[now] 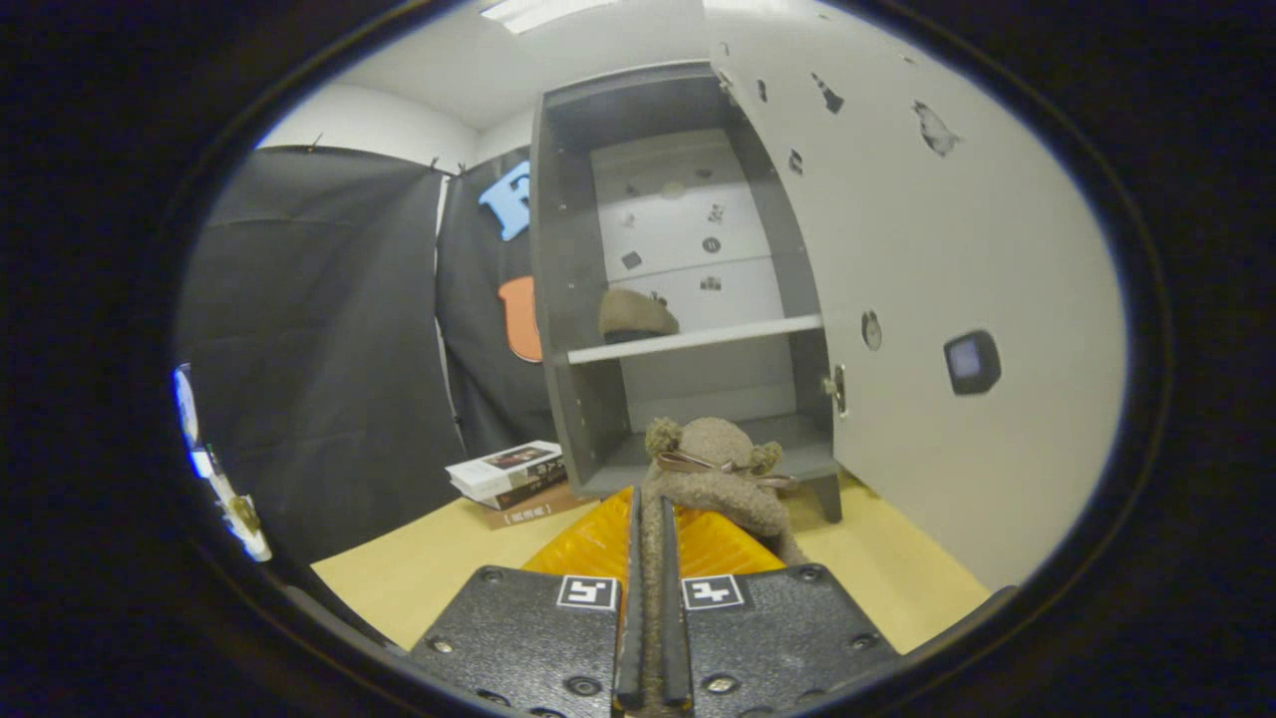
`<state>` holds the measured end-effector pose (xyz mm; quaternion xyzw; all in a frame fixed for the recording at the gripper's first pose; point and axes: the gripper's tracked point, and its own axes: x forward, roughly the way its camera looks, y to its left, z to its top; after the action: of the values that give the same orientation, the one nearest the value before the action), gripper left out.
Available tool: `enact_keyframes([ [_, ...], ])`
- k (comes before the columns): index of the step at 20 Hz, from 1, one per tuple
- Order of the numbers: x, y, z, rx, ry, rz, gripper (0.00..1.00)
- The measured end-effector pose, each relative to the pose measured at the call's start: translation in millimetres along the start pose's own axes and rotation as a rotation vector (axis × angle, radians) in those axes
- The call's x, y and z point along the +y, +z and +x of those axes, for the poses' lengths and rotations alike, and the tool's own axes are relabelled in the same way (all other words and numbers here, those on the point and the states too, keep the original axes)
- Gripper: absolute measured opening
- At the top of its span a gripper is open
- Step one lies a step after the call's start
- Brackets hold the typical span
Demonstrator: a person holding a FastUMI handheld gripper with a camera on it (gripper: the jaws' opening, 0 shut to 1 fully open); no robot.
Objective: Open the shoe cabinet door, grab the shoes and put them into the shoe cabinet, then close the shoe cabinet door.
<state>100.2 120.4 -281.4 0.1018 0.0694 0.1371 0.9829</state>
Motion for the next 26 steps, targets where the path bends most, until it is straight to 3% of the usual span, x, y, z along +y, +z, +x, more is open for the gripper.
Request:
enact_keyframes([
  [4, 28, 64, -17, -0.038, 0.057, -0.045, 0.11],
  [10, 40, 168, -11, -0.092, 0.021, -0.167, 0.11],
  [14, 33, 229, 2, -0.091, -0.010, -0.157, 0.11],
  [20, 18, 297, 40, -0.119, -0.077, -0.177, 0.11],
  [26, 3, 319, 121, -0.082, -0.153, -0.204, 0.11],
])
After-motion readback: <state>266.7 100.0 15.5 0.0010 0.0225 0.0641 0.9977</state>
